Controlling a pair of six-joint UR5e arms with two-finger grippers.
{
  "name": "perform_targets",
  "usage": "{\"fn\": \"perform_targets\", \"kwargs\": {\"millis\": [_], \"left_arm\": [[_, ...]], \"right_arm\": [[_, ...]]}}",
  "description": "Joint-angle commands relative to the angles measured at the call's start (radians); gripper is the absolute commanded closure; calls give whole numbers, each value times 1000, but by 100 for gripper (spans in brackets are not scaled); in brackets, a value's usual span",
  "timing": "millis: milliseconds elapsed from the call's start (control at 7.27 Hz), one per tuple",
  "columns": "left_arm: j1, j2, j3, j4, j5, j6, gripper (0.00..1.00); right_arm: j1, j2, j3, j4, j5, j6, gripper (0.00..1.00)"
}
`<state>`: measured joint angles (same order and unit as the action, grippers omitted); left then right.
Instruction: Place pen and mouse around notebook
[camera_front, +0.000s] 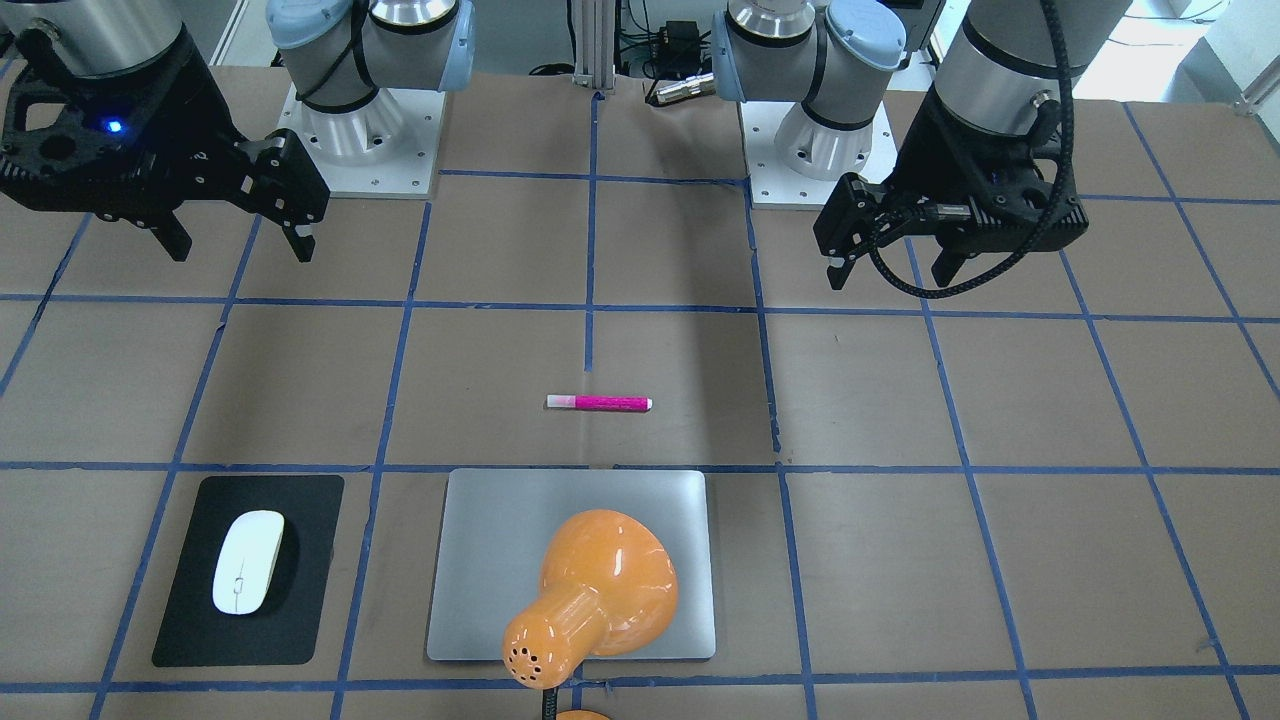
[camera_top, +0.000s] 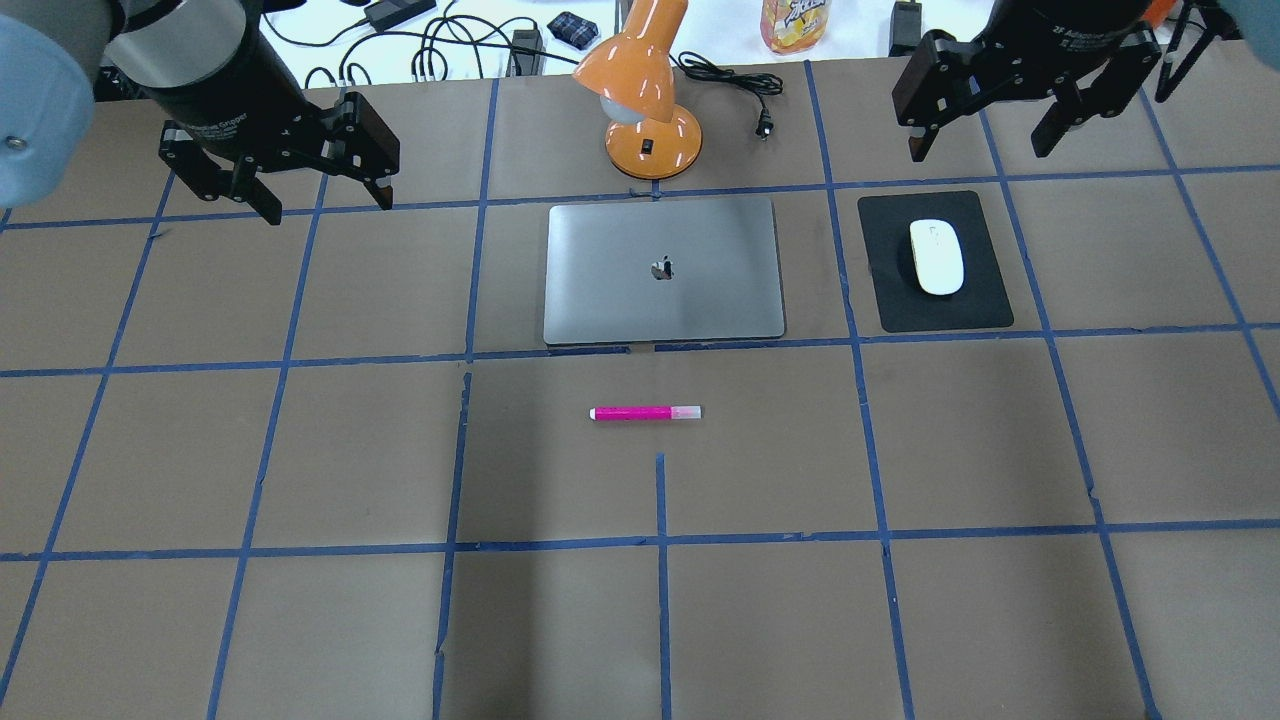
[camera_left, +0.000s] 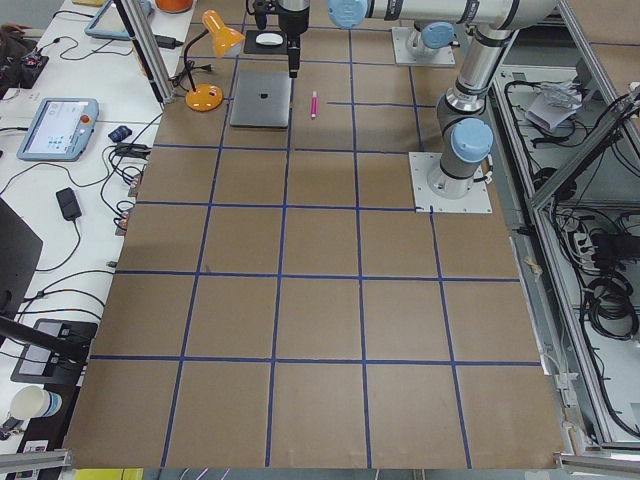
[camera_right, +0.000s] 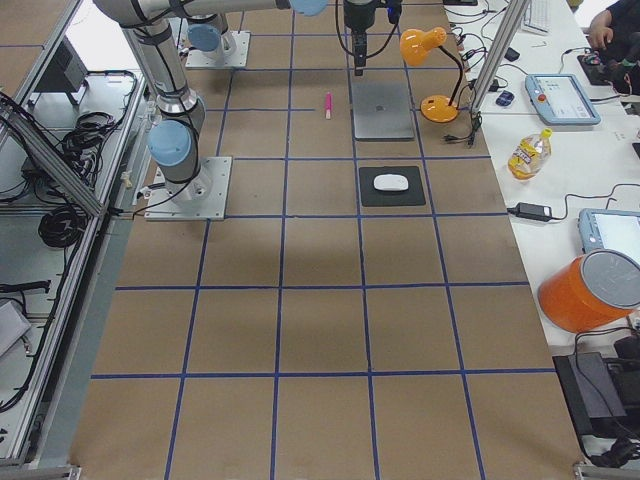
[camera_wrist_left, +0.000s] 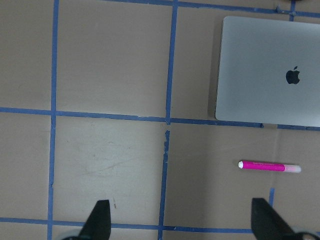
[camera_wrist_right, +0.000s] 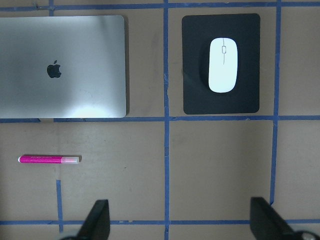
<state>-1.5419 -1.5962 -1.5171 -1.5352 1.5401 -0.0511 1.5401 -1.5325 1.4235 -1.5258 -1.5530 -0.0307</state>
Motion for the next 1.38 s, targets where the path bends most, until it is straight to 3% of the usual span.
{"fn": "perform_targets", "kwargs": {"millis": [0,1238], "left_arm": [[-1,-1,0,1,0,-1,0],[6,-13,-8,9,5,11,0]], "right_arm": [[2,0,0,1,2,0,0],[0,0,0,-2,2,0,0]]}}
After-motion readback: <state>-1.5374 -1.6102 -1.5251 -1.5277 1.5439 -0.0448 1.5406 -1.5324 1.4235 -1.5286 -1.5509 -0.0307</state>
